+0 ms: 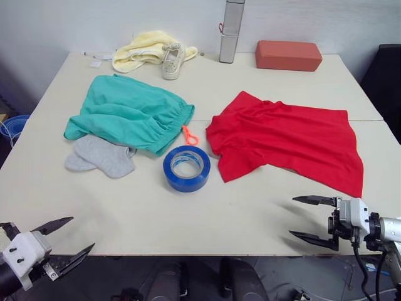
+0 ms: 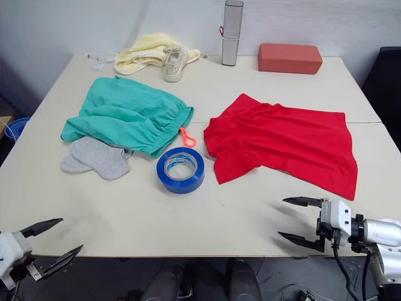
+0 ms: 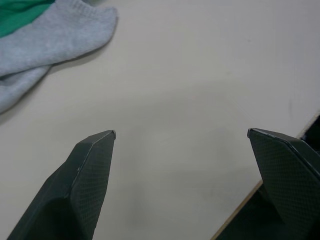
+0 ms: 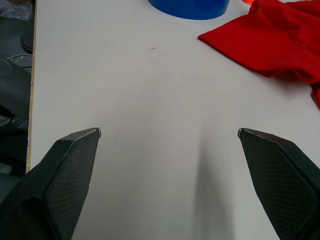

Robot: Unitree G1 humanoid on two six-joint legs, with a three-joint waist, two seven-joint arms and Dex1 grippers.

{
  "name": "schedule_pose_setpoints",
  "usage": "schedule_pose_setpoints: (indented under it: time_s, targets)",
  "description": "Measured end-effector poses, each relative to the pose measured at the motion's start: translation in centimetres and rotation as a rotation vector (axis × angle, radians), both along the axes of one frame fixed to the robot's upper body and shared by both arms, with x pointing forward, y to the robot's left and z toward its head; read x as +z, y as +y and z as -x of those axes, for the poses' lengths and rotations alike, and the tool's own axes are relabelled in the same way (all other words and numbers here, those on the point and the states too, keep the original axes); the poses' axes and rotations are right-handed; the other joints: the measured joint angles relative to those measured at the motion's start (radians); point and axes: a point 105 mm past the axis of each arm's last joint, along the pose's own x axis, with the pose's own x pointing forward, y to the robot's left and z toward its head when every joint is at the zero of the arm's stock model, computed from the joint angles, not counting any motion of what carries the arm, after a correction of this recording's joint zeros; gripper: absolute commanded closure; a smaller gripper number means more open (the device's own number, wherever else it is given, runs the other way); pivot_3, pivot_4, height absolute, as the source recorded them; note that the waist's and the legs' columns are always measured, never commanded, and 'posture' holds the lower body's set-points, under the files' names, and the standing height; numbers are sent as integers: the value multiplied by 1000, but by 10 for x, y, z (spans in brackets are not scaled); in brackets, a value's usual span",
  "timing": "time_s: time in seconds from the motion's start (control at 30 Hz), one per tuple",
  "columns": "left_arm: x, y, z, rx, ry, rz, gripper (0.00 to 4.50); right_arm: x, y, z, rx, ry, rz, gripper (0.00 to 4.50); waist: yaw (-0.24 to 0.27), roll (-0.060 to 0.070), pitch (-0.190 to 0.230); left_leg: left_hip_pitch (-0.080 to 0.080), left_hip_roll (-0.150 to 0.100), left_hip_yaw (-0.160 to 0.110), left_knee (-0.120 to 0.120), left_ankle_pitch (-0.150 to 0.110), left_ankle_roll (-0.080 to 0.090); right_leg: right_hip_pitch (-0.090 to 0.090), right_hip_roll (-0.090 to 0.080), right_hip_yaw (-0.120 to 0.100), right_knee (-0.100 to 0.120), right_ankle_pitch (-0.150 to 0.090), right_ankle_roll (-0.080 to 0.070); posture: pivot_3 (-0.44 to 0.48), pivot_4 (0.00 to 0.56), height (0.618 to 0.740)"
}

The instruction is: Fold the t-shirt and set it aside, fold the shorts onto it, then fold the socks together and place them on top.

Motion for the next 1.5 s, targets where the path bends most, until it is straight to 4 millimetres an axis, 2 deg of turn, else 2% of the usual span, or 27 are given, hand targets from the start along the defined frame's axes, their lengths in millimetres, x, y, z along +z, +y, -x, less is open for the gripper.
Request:
schedule_pose_setpoints:
  time_s: [0.17, 0.37, 0.47, 0.53, 0.6, 0.67, 0.77, 0.83, 1.0, 1.07, 1.13, 1.2, 1.33, 1.4, 1.5]
  targets:
    - [3, -2, -1, 9, 14, 74, 45, 3, 3, -1, 2, -7, -8, 0, 1, 0, 0, 0, 0, 0, 0, 0, 0, 0, 0, 0, 0, 0, 0, 0, 150, 740]
    - [18, -22, -5, -35, 18, 240, 45, 11, 13, -5, -8, -32, -79, 0, 3, 0, 0, 0, 0, 0, 0, 0, -1, 0, 0, 0, 1, 0, 0, 0, 150, 740]
    - [20, -25, -6, -25, 60, 344, 45, 28, 30, -12, -52, -65, -218, 0, 1, 1, 0, 0, 1, 0, 1, 2, -3, 0, 0, 0, 3, 0, -1, 0, 150, 740]
    - [26, -25, -7, -18, 89, 373, 45, 50, 46, -13, -52, -130, -345, 0, -1, 1, 1, 0, 1, 0, 0, 2, -3, -1, 1, 0, 4, -1, -2, 0, 150, 740]
    - [29, -20, -8, -5, 112, 347, 45, 69, 57, -8, -23, -181, -428, 0, 1, 2, 1, 0, 1, -1, 0, 2, -3, -1, 1, 0, 4, -1, -2, 0, 150, 740]
    - [26, -10, -5, 16, 199, 237, 45, 78, 60, 1, -1, -204, -449, 0, 6, 0, 0, 0, 1, -1, -1, 2, -3, -1, 1, 0, 3, -1, -3, 0, 150, 740]
    - [21, 3, -9, 74, 250, 143, 45, 75, 60, 10, 12, -188, -439, 0, 20, 1, 0, 0, 1, 0, 0, 1, -3, -1, 1, 1, 2, -1, -3, 0, 150, 740]
    - [25, 1, -21, 52, 240, 149, 45, 74, 60, 11, 8, -186, -436, 0, 27, 0, 0, 0, 1, 0, 0, 1, -2, -1, 1, 1, 2, -1, -2, 0, 150, 740]
    - [40, -43, -53, -232, 241, 40, 45, 69, 55, 20, 43, -189, -371, 0, 40, 0, 0, 1, 1, 1, 0, 2, -4, -1, 1, 2, 2, 0, -2, 0, 150, 740]
    - [59, -75, -82, -364, 149, -17, 45, 72, 49, 18, 17, -199, -371, 0, 52, 2, 1, -1, 1, 2, 1, 4, -6, -1, 1, 1, 3, 1, -1, 0, 150, 740]
    - [79, -106, -101, -471, 53, -68, 45, 77, 47, 17, 11, -221, -373, 0, 51, 2, 1, 0, 1, 2, 0, 5, -10, 0, 1, 2, 4, 1, 0, 0, 150, 740]
    - [88, -132, -118, -553, 9, -114, 45, 78, 45, 17, -2, -227, -370, 0, 49, 4, 0, 1, 1, 4, 0, 6, -10, -1, 2, 2, 4, 2, 1, 0, 150, 740]
    - [82, -176, -143, -700, 9, -183, 45, 76, 46, 16, -11, -202, -371, 0, 49, 3, 1, 1, 2, 10, 3, 10, -3, -2, 9, -1, 12, 1, 2, 0, 150, 740]
    - [79, -190, -155, -725, 14, -216, 45, 76, 48, 16, -10, -202, -371, 0, 50, 2, 2, 0, 3, 12, 5, 10, -2, -3, 15, -1, 14, 2, 2, 0, 150, 740]
    - [70, -204, -167, -769, 34, -283, 45, 76, 50, 18, -23, -189, -376, 0, 50, 1, 2, 1, 5, 13, 8, 9, -1, -2, 15, 3, 12, 2, 2, 0, 150, 740]
